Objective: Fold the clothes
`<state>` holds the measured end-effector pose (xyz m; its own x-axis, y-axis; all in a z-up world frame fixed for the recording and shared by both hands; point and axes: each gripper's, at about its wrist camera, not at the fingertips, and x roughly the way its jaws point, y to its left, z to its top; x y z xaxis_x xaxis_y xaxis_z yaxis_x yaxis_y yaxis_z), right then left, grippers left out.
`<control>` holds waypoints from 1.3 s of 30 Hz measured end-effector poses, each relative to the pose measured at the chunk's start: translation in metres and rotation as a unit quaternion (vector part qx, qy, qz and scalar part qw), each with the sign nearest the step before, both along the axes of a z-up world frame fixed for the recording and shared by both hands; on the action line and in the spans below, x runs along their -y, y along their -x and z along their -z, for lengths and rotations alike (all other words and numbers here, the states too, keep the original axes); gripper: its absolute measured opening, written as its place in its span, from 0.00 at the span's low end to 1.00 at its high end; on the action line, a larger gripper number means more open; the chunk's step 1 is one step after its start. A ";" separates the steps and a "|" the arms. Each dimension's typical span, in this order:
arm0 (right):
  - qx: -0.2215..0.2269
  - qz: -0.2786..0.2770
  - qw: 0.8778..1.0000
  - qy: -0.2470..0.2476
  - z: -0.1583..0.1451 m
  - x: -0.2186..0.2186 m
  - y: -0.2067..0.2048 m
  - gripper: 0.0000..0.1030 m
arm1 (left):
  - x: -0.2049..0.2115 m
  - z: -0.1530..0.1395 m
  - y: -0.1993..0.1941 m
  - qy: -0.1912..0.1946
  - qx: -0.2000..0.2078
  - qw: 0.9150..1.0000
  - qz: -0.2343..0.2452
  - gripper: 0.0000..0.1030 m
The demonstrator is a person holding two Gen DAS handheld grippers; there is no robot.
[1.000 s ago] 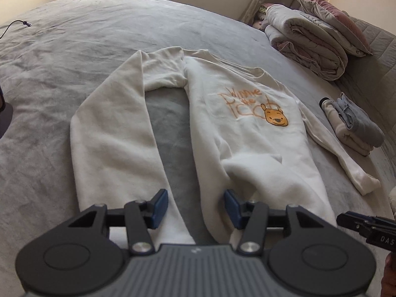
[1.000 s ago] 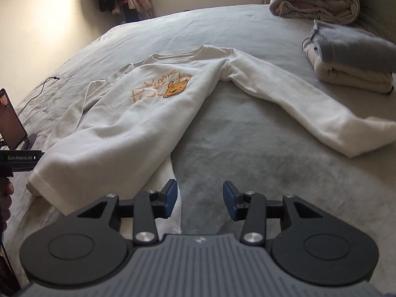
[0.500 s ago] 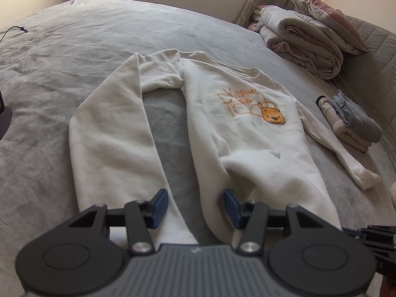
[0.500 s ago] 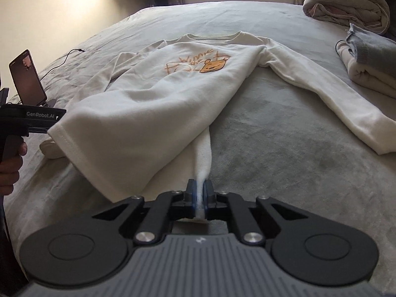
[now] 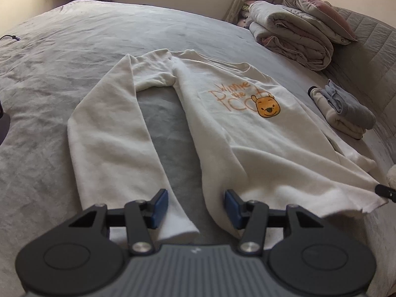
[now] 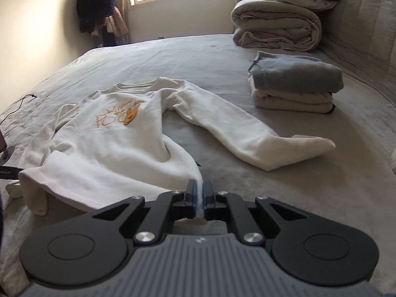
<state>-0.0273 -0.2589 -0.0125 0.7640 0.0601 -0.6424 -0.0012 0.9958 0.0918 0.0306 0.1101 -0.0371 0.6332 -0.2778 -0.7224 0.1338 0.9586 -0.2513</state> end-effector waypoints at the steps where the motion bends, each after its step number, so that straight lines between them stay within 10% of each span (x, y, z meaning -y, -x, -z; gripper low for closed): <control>1: -0.005 0.007 1.000 0.000 0.003 0.003 -0.003 0.05 | 0.000 0.000 0.001 0.001 0.000 1.000 0.003 0.50; 13: -0.033 0.025 0.999 0.004 0.019 0.004 -0.015 0.06 | 0.012 0.011 -0.005 -0.005 0.004 1.000 0.007 0.34; 17: -0.039 0.027 0.999 -0.001 0.022 0.005 -0.017 0.06 | 0.020 0.011 -0.005 -0.004 0.003 1.000 0.019 0.08; 28: 0.001 0.007 0.999 -0.031 -0.010 0.003 -0.002 0.06 | 0.008 -0.048 0.026 -0.045 0.075 0.996 -0.002 0.06; 39: -0.005 -0.046 0.999 -0.026 -0.041 -0.013 0.011 0.05 | -0.005 -0.045 0.033 -0.067 0.021 0.998 0.003 0.05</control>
